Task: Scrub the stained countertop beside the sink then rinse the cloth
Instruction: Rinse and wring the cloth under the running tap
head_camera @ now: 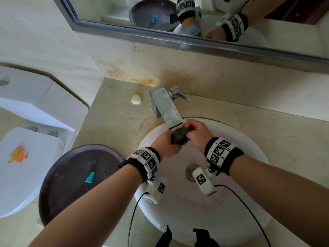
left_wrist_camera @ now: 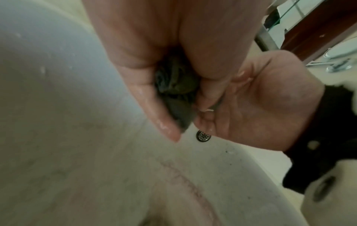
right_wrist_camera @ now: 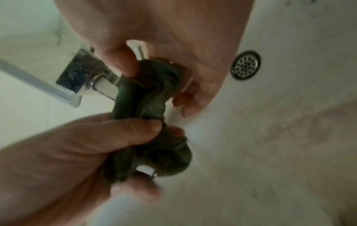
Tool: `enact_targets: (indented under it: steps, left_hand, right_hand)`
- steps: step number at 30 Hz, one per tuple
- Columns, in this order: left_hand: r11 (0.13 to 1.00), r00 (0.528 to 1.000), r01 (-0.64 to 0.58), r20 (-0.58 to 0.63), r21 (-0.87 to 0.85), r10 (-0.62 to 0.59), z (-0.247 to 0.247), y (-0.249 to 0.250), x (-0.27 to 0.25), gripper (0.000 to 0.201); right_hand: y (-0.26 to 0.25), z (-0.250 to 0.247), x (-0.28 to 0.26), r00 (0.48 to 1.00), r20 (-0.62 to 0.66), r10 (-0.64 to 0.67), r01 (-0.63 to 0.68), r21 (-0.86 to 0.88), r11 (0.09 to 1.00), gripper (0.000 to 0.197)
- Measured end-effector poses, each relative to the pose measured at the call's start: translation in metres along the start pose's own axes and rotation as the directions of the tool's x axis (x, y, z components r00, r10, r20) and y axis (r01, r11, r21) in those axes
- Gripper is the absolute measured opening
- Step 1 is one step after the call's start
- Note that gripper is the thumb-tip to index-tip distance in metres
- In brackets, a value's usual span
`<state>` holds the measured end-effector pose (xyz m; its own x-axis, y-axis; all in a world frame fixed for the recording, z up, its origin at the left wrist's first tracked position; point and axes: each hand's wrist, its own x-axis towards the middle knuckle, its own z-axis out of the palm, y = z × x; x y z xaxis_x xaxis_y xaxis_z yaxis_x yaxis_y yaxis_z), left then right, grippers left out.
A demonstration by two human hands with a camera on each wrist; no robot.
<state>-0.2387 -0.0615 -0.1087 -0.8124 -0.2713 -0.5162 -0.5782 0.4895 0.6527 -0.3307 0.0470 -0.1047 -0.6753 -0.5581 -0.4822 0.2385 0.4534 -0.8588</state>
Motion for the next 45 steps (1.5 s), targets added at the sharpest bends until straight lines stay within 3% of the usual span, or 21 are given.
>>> enact_targets:
  steps: [2, 3, 5, 6, 9, 13, 16, 20, 23, 26, 29, 32, 36, 45]
  left_hand:
    - [0.999, 1.0, 0.01, 0.005, -0.035, -0.01, 0.004, -0.001, 0.0, 0.006]
    - [1.0, 0.999, 0.01, -0.037, -0.017, -0.011, 0.005, -0.003, 0.003, 0.007]
    - [0.997, 0.992, 0.012, -0.126, 0.078, -0.002, 0.004, -0.007, 0.01, 0.009]
    - [0.995, 0.989, 0.004, -0.15, 0.104, 0.011, 0.004, -0.009, 0.012, 0.016]
    - [0.999, 0.981, -0.053, -0.186, -0.006, 0.051, 0.01, -0.009, 0.014, 0.038]
    - [0.997, 0.968, -0.08, -0.239, -0.021, 0.072, 0.01, -0.011, 0.008, 0.042]
    - [0.999, 0.964, -0.034, -0.262, 0.031, 0.041, 0.007, -0.012, 0.007, 0.053]
    - [0.97, 0.976, -0.056, -0.193, 0.237, 0.103, 0.001, -0.003, 0.007, 0.035]
    - [0.953, 0.98, -0.073, -0.155, 0.295, 0.123, 0.001, 0.003, 0.005, 0.024]
    - [0.96, 0.986, -0.081, -0.121, 0.268, 0.117, -0.001, 0.006, 0.004, 0.019]
    - [0.975, 0.99, -0.07, -0.109, 0.209, 0.095, -0.004, 0.001, 0.004, 0.017]
    - [0.947, 0.97, -0.099, -0.184, 0.306, 0.16, -0.001, -0.003, 0.012, 0.019]
    - [0.892, 0.98, -0.102, -0.108, 0.441, 0.165, 0.005, 0.0, 0.02, 0.027]
    - [0.908, 0.994, -0.074, -0.048, 0.413, 0.103, 0.007, 0.001, 0.021, 0.032]
  right_hand:
    - [-0.004, 0.0, -0.002, 0.995, 0.048, 0.088, -0.086, -0.044, 0.995, 0.012]
    - [-0.004, 0.001, -0.002, 0.99, 0.056, 0.13, -0.123, -0.122, 0.985, 0.013]
    - [-0.003, 0.004, -0.004, 0.982, 0.021, 0.186, -0.171, -0.302, 0.938, 0.045]
    - [-0.001, 0.006, -0.003, 0.981, -0.001, 0.192, -0.181, -0.342, 0.922, 0.051]
    - [0.003, 0.01, 0.001, 0.978, -0.026, 0.207, -0.207, -0.218, 0.954, 0.043]
    - [0.001, 0.01, 0.007, 0.988, -0.046, 0.147, -0.147, 0.021, 0.989, 0.014]
    - [0.001, 0.009, 0.007, 0.995, -0.037, 0.092, -0.087, 0.117, 0.989, 0.026]
    - [-0.001, 0.013, 0.007, 0.999, -0.003, 0.055, -0.053, 0.196, 0.979, 0.042]
    - [0.001, 0.014, 0.008, 0.999, 0.02, 0.049, -0.052, 0.16, 0.986, 0.055]
    - [0.0, 0.012, 0.006, 0.997, 0.051, 0.058, -0.066, 0.176, 0.982, 0.049]
    - [-0.001, 0.011, 0.007, 0.998, 0.06, 0.002, 0.001, -0.037, 0.999, 0.017]
    - [-0.001, 0.012, 0.005, 0.986, 0.128, -0.107, 0.146, -0.349, 0.926, 0.04]
    - [-0.002, 0.016, 0.007, 0.985, 0.151, -0.086, 0.14, -0.394, 0.908, 0.035]
    - [0.001, 0.016, 0.011, 0.979, 0.194, -0.067, 0.14, -0.398, 0.907, 0.033]
